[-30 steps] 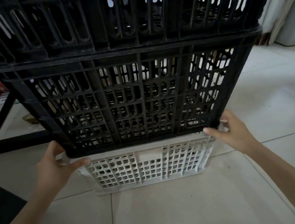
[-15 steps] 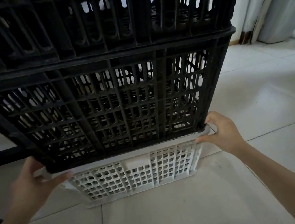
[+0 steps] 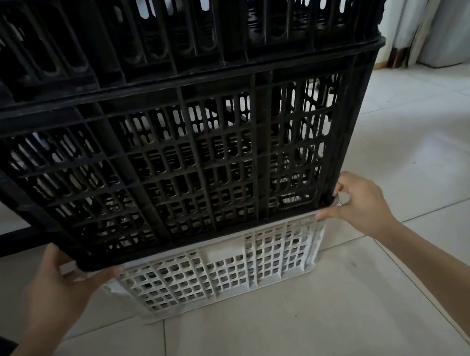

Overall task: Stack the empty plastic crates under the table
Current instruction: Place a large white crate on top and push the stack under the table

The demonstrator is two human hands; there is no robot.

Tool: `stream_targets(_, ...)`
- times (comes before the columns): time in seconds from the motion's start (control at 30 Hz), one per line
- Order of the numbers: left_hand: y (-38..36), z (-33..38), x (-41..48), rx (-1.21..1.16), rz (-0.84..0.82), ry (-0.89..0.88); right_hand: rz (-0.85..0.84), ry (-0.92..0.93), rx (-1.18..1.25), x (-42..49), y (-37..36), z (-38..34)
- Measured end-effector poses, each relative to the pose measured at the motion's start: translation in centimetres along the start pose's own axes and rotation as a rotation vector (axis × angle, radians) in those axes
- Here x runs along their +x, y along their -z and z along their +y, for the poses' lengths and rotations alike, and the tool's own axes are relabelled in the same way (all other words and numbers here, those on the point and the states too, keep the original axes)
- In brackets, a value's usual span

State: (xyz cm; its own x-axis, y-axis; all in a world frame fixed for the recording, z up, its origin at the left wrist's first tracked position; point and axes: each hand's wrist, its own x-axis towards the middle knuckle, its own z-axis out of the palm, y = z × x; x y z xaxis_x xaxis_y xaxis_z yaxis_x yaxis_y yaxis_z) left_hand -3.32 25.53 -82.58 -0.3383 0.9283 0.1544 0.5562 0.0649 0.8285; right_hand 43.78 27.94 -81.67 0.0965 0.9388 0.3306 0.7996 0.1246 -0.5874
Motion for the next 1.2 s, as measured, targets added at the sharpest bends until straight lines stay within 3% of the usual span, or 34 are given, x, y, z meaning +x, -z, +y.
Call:
stream_targets(0.9,0.1,0.9,-1.4,-0.020,0.071,0.002,-0.012,-0.034,-0.005,-0.2,-0.5,0.1)
stream_targets(1.2,0.3,2.2,-2.3,0.064,0.006,0.063,-0.046,-0.106,0.143,-1.3,-0.7,-0.7)
